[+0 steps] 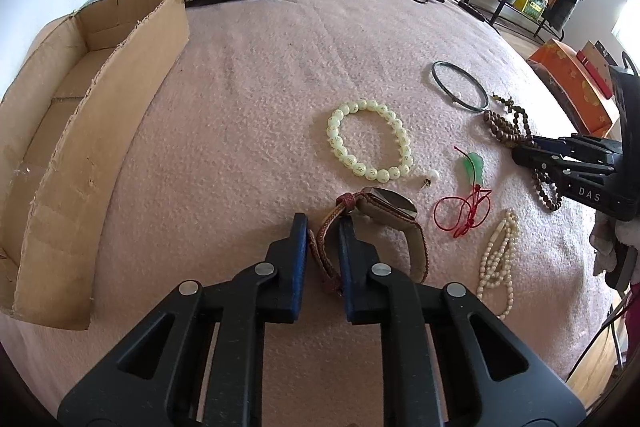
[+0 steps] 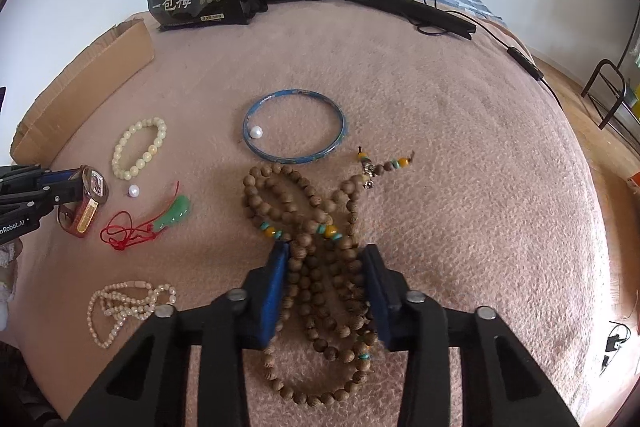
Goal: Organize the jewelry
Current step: 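Close left tool on the watch strap while right tool grasps the wooden mala, then carry watch with left tool into cardboard box while right tool drops mala there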
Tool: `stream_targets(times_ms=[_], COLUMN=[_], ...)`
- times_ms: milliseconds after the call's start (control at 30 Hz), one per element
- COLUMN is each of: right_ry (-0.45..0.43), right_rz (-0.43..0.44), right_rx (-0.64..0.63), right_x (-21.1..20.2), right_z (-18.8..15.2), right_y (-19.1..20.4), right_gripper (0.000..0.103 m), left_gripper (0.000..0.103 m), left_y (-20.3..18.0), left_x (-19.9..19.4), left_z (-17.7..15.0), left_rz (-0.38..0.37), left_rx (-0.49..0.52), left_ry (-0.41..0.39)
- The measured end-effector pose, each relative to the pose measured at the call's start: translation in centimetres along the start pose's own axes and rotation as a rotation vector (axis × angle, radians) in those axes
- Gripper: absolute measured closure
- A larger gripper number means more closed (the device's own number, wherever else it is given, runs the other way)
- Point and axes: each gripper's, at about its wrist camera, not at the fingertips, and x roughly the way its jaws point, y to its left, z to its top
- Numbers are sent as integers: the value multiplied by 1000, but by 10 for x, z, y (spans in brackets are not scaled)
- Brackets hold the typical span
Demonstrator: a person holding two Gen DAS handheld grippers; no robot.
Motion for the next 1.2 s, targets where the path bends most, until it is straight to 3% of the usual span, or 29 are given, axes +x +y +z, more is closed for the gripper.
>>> stream_targets(times_ms=[133,233,733,1200], right_ry=[-1,-24,-155,-282], right_rz=[9,10,-9,24], right_rx=[26,37,11,-62], right_x=[-5,-14,-90,-156], right_z=[0,-1,15,61], right_y=[-4,-5,6,50], right_gripper=[91,92,93,93], left_gripper=[91,92,92,92], left_y=[-2,-6,-1,39], left_x=[-4,-10,-60,-111], left_z=[-3,-4,3,0], left_rz=[-5,-2,-14,14], left_rx=[9,21,2,-48], left_ry=[-5,-16,-117,-200])
